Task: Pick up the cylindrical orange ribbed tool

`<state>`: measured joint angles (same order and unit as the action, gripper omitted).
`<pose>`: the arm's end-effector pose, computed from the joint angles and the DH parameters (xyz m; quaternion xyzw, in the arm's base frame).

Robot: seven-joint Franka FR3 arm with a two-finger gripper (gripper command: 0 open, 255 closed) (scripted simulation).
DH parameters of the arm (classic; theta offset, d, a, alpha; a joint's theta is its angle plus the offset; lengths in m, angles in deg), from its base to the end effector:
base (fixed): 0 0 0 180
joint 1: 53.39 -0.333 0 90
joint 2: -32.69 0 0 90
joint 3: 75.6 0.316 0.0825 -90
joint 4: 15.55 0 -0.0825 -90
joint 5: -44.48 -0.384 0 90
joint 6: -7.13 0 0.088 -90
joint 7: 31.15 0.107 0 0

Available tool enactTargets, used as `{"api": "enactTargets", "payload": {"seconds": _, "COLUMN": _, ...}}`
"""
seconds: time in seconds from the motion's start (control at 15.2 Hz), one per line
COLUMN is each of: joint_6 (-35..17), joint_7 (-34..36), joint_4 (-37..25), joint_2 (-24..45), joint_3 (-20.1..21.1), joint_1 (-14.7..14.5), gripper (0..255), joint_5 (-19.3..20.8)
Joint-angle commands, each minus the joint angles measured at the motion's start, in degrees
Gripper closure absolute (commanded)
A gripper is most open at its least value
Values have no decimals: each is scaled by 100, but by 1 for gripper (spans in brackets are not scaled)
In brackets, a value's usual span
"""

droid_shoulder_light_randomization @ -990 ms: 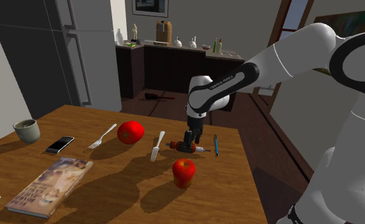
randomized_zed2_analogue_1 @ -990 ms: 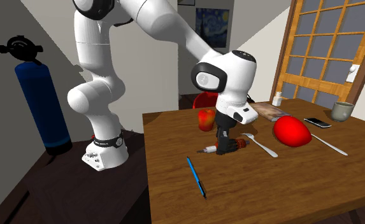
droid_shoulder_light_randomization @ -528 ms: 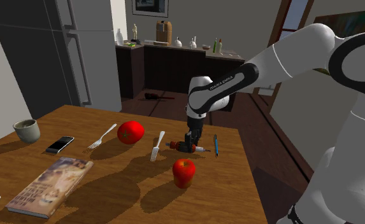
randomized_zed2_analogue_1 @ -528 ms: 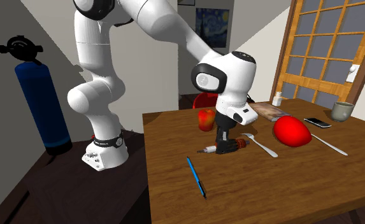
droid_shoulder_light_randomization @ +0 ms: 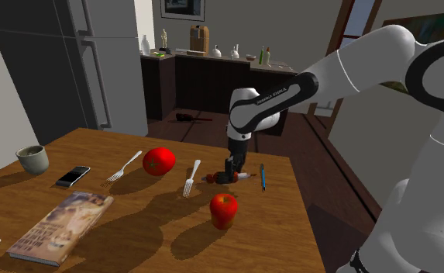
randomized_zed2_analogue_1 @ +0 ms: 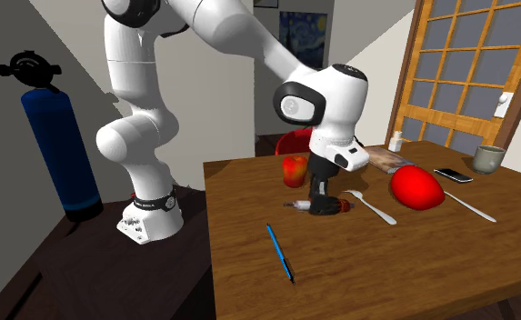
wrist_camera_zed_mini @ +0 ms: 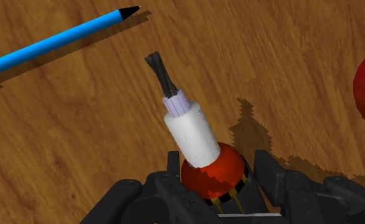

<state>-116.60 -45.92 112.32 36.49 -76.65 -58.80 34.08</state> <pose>0.5157 0.0466 0.3315 -0.9889 -0.1104 0.0622 0.0771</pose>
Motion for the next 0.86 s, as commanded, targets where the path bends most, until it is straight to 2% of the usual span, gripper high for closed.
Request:
{"api": "enactTargets", "payload": {"seconds": 0.0, "joint_6": 124, "joint_7": 23, "joint_4": -31, "joint_2": -94, "joint_3": -3, "joint_1": 1, "gripper": 255, "joint_5": 17}}
{"api": "enactTargets", "payload": {"seconds": 0.66, "joint_6": 863, "joint_7": 153, "joint_4": -387, "joint_2": -485, "joint_3": -15, "joint_1": 12, "gripper": 255, "joint_5": 99}}
{"api": "enactTargets", "payload": {"seconds": 0.79, "joint_6": 874, "joint_7": 155, "joint_4": -393, "joint_2": -491, "joint_3": -15, "joint_1": 12, "gripper": 255, "joint_5": 100}}
